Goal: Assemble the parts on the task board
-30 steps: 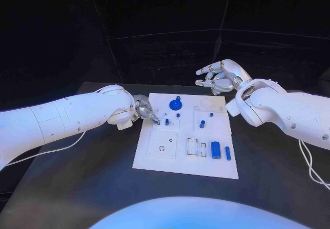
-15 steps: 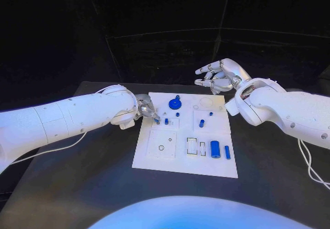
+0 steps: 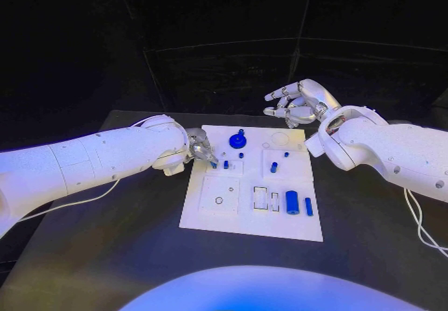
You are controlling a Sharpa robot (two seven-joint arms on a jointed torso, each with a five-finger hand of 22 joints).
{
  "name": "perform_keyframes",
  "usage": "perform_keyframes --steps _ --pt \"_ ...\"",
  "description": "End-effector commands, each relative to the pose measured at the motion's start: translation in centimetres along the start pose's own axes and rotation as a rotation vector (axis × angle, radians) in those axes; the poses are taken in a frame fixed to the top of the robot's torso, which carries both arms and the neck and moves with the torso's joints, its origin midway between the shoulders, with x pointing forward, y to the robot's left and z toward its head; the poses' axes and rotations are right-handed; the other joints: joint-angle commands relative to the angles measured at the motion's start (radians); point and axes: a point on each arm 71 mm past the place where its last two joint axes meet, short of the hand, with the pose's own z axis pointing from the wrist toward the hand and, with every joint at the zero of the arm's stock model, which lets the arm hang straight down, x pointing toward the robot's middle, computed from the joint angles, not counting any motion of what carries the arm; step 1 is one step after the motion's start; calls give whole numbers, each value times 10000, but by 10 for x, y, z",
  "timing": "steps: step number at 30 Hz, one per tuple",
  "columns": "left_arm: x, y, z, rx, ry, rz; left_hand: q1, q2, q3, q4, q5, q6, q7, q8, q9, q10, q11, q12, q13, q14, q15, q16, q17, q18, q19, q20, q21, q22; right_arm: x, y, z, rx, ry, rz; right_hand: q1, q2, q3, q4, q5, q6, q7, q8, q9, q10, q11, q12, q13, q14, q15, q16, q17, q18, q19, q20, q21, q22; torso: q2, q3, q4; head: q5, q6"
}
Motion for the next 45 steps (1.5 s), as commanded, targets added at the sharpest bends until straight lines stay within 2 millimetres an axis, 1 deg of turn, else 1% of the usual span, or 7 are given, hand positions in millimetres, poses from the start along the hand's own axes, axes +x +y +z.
perform_keyframes --steps 1,14,22,26,32,38,45 --pt "2 1 0 -264 300 248 -24 57 1143 -1068 57 100 -3 67 20 68 -15 -5 -25 1057 -53 31 2634 -26 172 -57 -70 51 0 2 1 -84 45 30 -41 6 -2 71 56 -85 16 -20 -5 -70 -4 33 -10 -41 -4 -46 11 118 -85 7 -57 -10 3 2 4 -7 -17" --pt "3 1 0 -409 461 460 -38 44 1178 -1085 78 102 -4 79 23 64 -17 -17 -40 1057 -55 31 2634 -27 174 -59 -69 55 0 2 1 -93 51 31 -41 6 -2 71 56 -85 16 -20 -5 -70 -4 33 -10 -41 -4 -46 11 118 -85 7 -57 -10 3 -1 -6 4 -48" --pt "4 0 0 -406 556 519 -67 16 1232 -1114 117 107 -6 102 30 61 -21 -32 -57 1057 -57 31 2634 -25 172 -62 -76 49 0 2 1 -95 51 31 -41 6 -2 71 56 -85 16 -20 -5 -70 -4 33 -10 -41 -4 -46 11 118 -85 7 -57 -10 1 -2 13 -4 -56" --pt "5 -2 1 -387 590 544 -67 16 1232 -1114 117 107 -6 102 30 61 -21 -32 -57 1057 -57 31 2634 -25 172 -62 -76 49 1 2 1 -106 58 35 -41 6 -2 71 56 -85 16 -20 -5 -70 -4 33 -10 -41 -4 -46 11 118 -85 7 -57 -10 1 0 -1 11 -73" --pt "6 -5 4 -425 688 617 -196 -25 1271 -1092 154 131 -11 146 41 92 -21 -7 -30 1057 -58 31 2634 -29 177 -64 -70 63 1 2 1 -115 68 39 -41 6 -2 71 56 -85 16 -20 -5 -70 -4 33 -10 -41 -4 -46 11 118 -85 7 -57 -10 8 -1 -6 4 -83" --pt "6 -6 7 -510 764 671 -434 13 1336 -985 165 174 -37 206 51 115 -36 1 -27 1057 -67 31 2634 -30 180 -69 -70 75 2 2 2 -116 83 41 -37 8 3 86 80 -90 18 -14 -3 -82 -3 53 -16 -45 -2 -61 13 124 -100 10 -85 -36 9 2 0 -13 -102" --pt "6 -7 10 -566 883 747 -479 22 1351 -967 165 182 -43 218 54 120 -41 6 -22 1057 -70 31 2634 -31 183 -72 -66 82 2 2 2 -116 109 45 -37 8 3 86 80 -90 18 -14 -3 -82 -3 53 -16 -45 -2 -61 13 124 -100 10 -85 -36 6 -2 -1 -27 -125"
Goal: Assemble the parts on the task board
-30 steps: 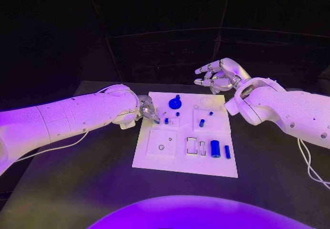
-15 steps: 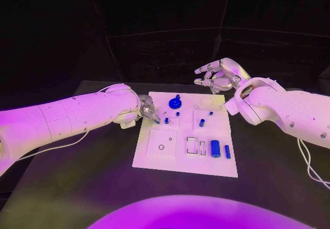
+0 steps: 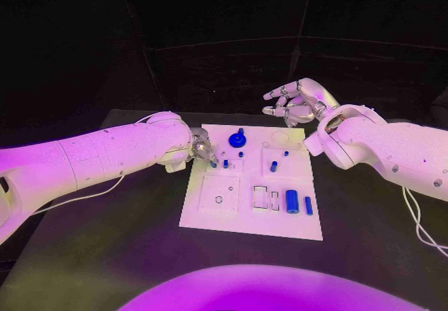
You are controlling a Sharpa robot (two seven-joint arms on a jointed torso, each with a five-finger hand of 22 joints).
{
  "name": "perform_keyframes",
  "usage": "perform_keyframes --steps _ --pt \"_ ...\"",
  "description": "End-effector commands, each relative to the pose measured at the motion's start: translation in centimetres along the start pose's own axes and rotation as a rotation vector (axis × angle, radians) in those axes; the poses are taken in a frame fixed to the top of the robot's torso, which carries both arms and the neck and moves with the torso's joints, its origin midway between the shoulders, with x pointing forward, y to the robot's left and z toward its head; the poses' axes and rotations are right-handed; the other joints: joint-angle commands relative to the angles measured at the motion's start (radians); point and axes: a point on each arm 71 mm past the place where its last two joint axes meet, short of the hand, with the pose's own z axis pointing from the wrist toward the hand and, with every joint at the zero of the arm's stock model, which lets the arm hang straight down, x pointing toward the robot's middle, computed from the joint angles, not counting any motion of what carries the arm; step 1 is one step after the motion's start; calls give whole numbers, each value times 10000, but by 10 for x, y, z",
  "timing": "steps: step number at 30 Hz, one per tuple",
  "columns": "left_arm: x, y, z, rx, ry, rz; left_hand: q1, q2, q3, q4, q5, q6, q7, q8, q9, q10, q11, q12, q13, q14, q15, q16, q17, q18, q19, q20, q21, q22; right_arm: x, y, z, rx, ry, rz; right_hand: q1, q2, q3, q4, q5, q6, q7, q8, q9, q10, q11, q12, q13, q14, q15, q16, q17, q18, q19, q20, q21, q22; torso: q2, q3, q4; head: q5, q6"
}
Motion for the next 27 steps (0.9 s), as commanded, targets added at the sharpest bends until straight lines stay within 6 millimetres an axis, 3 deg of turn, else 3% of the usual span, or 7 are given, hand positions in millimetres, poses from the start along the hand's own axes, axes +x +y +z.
perform_keyframes --steps 1,19,24,27 --pt "6 0 2 -121 433 263 2 125 885 -789 68 59 14 47 -7 48 -37 7 14 1058 -72 31 2634 -32 184 -72 -26 88 0 2 1 -101 64 30 -37 8 -27 56 32 -53 -20 -14 -3 -82 -3 53 -9 -45 -2 -61 16 124 -64 -26 -33 -9 1 -1 3 -13 -13" --pt "4 0 6 -310 512 319 -449 50 744 -593 22 182 -67 200 44 84 -93 -19 -57 1058 -111 31 2634 -39 197 -101 -9 129 2 2 2 -100 106 39 -31 8 -24 59 39 -55 -19 -12 -3 -88 -3 59 -12 -48 -1 -70 12 128 -76 -25 -51 -29 -2 -8 4 -29 -51" --pt "4 -2 8 -354 494 316 -1032 -312 -198 -212 -34 325 -160 302 57 176 -162 87 38 1058 -163 31 2634 -56 226 -139 37 208 2 2 2 -100 108 39 -31 8 -24 59 39 -55 -19 -12 -3 -88 -3 59 -12 -48 -1 -70 12 128 -76 -25 -51 -29 0 -9 6 -45 -65" --pt "3 -2 9 -389 481 310 -1184 -398 -759 -21 -37 396 -189 324 39 202 -188 162 126 1058 -193 31 2634 -62 236 -170 51 238 2 2 2 -102 110 40 -31 8 -24 59 39 -55 -19 -12 -3 -88 -3 59 -12 -48 -1 -70 12 128 -76 -25 -51 -29 -4 -8 7 -55 -75"
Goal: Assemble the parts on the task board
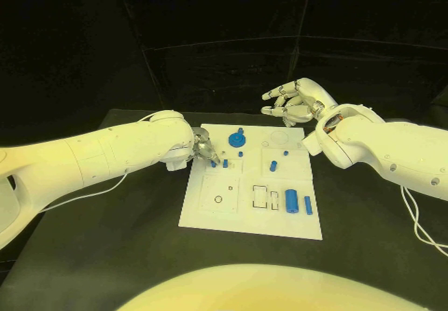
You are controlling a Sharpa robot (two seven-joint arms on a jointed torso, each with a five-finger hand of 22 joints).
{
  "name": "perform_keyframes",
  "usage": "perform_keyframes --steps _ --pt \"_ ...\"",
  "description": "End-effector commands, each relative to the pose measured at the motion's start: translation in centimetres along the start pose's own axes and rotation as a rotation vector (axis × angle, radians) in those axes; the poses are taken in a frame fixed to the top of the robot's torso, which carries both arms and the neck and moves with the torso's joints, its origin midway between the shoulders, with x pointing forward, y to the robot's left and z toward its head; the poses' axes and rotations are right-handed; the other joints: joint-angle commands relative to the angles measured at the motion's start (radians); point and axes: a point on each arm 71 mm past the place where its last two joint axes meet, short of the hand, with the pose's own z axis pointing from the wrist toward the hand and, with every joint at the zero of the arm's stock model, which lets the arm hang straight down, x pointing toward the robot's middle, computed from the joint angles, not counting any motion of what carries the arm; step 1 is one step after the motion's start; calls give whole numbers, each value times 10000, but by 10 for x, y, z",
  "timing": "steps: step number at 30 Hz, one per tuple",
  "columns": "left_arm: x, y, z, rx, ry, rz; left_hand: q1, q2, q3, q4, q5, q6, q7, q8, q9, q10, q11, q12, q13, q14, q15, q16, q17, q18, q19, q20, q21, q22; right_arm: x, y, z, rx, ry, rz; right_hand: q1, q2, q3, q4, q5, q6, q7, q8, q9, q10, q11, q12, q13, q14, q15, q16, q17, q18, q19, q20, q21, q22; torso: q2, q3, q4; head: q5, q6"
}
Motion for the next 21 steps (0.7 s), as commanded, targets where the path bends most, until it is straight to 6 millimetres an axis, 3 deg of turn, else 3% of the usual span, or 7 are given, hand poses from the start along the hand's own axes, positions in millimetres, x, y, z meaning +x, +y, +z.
perform_keyframes --steps 1,17,21 --pt "3 1 2 -205 228 151 -199 -111 -437 148 -37 30 52 49 -18 28 -46 53 57 1037 -69 31 2634 -63 240 -106 53 243 0 2 1 -106 47 29 -31 8 -24 59 39 -55 -19 -12 -2 -87 -3 58 -14 -48 -1 -25 13 128 -76 -25 -52 -9 -4 3 2 -21 -17" --pt "-1 6 0 -42 -159 -102 -389 -237 -2732 1023 -52 102 50 31 -158 -35 -46 36 34 1037 -85 31 2634 -43 215 -138 -39 192 0 1 0 -79 41 55 -32 7 -24 65 43 -58 -18 -12 -2 -94 -1 62 -17 -53 0 -38 5 132 -86 -24 -67 -26 -10 -15 12 -71 5" --pt "-4 7 -2 184 -509 -335 -352 -206 -3250 1273 -37 -37 67 51 -162 -150 -13 -94 -126 1037 -79 31 2634 -8 158 -128 -187 36 0 0 0 -70 43 57 -36 7 -25 70 44 -61 -17 -12 -3 -97 0 63 -18 -55 1 -45 -1 134 -94 -23 -77 -39 -9 -3 12 -72 16"
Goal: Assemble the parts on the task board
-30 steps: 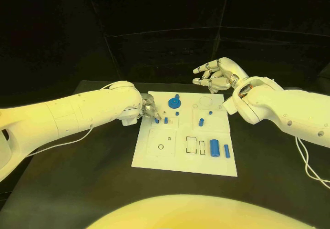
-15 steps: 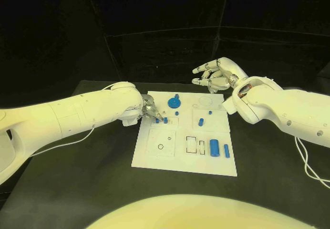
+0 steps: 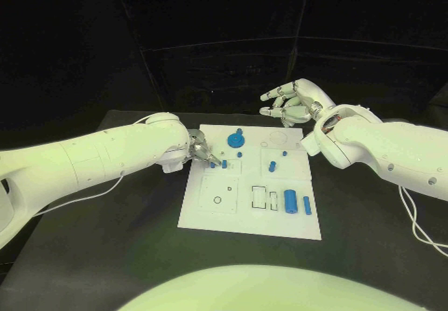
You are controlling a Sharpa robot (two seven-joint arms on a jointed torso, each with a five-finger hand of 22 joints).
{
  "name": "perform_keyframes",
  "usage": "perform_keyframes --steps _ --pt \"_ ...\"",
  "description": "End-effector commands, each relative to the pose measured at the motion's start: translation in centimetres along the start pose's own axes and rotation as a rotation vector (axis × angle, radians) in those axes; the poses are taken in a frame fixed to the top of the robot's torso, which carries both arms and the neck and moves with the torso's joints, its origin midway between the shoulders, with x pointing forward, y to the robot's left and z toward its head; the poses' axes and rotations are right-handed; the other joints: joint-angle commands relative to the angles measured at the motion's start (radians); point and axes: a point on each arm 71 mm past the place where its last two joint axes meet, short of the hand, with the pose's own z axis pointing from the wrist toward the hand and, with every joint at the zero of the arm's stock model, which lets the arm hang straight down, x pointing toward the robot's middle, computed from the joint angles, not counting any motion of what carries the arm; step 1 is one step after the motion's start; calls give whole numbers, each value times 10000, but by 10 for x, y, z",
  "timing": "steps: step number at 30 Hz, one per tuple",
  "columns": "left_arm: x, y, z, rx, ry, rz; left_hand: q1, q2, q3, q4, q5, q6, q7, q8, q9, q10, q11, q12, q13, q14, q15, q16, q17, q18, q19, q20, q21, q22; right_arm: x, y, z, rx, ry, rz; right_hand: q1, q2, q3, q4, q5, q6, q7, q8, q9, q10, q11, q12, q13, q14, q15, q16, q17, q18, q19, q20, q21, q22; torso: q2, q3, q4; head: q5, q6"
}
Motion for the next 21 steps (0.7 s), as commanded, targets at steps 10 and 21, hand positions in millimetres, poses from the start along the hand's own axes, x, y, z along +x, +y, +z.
perform_keyframes --steps 10,21 --pt "-16 -3 -6 1226 -1665 -1561 -50 -308 -1837 1105 -502 -1277 406 -308 -185 -1799 335 -2282 -2720 1055 166 31 2634 124 -68 100 -716 -612 0 0 0 -65 41 40 -47 8 -1 56 47 -66 -14 -13 -3 -102 3 67 -13 -58 3 -51 -2 136 -63 13 -39 -14 1 3 1 -28 -4" --pt "-26 -20 -9 3543 -2708 -2052 2790 401 -2099 847 -464 -2642 979 -555 -506 -3989 985 -3524 -3650 -668 719 -2867 -1329 1156 -2594 576 -5818 -5789 0 0 1 -48 39 36 -50 9 -2 60 47 -64 -14 -11 -2 -103 4 68 -13 -57 4 -45 6 136 -62 13 -39 -14 -3 17 6 -47 45"
